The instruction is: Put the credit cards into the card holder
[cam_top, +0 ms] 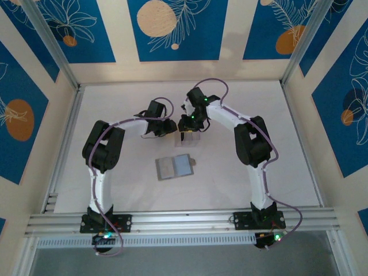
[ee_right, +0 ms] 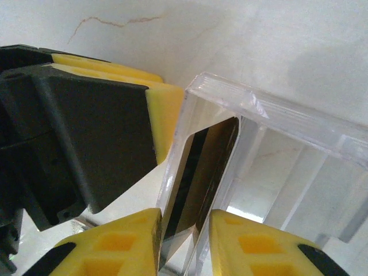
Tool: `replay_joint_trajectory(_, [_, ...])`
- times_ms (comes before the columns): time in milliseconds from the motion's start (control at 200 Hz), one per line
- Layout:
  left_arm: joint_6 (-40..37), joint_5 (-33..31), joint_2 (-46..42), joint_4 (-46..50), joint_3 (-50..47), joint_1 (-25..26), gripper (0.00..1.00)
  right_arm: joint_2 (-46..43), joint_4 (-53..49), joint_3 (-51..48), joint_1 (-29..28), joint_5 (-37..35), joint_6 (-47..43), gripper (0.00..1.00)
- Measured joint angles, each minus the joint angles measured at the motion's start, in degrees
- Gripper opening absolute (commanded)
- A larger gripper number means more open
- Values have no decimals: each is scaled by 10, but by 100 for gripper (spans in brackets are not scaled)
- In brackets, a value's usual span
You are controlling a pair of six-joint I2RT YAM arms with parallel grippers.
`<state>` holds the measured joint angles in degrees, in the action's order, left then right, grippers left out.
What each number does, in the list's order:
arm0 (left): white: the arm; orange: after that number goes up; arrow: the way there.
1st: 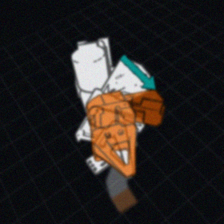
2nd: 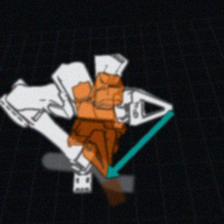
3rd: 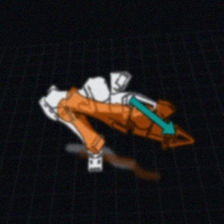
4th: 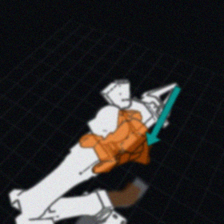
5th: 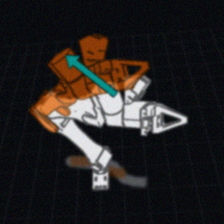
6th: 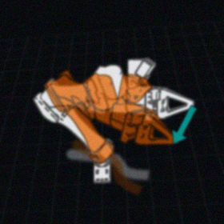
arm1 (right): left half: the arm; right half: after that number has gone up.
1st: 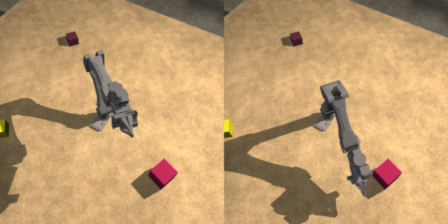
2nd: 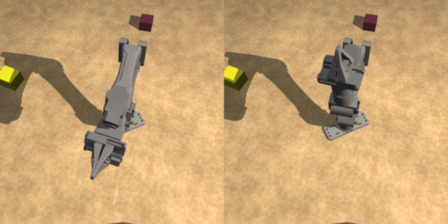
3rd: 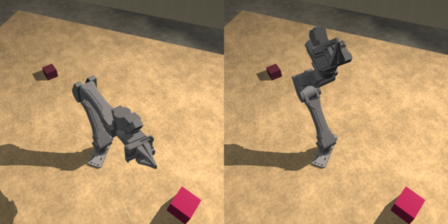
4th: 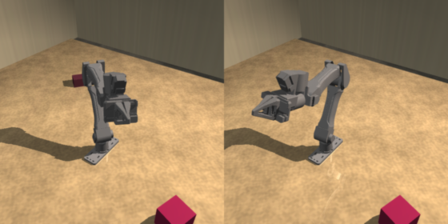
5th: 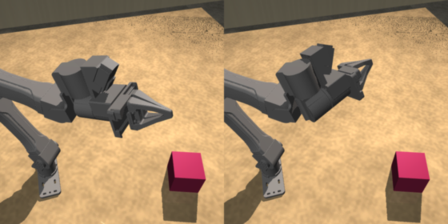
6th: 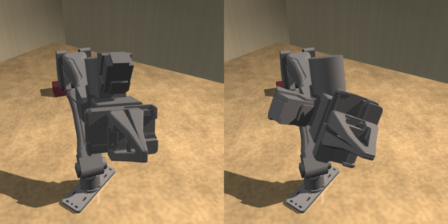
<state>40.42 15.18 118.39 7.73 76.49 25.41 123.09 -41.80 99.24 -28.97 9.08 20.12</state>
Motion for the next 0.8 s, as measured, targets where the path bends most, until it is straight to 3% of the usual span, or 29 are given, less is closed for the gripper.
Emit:
replay_joint_trajectory(460, [0, 0, 1, 0, 0, 0, 32, 0, 0, -3, 1, 6, -1, 41])
replay_joint_trajectory(635, [0, 0, 1, 0, 0, 0, 32, 0, 0, -2, -1, 6, -2, 41])
replay_joint_trajectory(800, [0, 0, 1, 0, 0, 0, 32, 0, 0, -2, 0, 7, -2, 36])
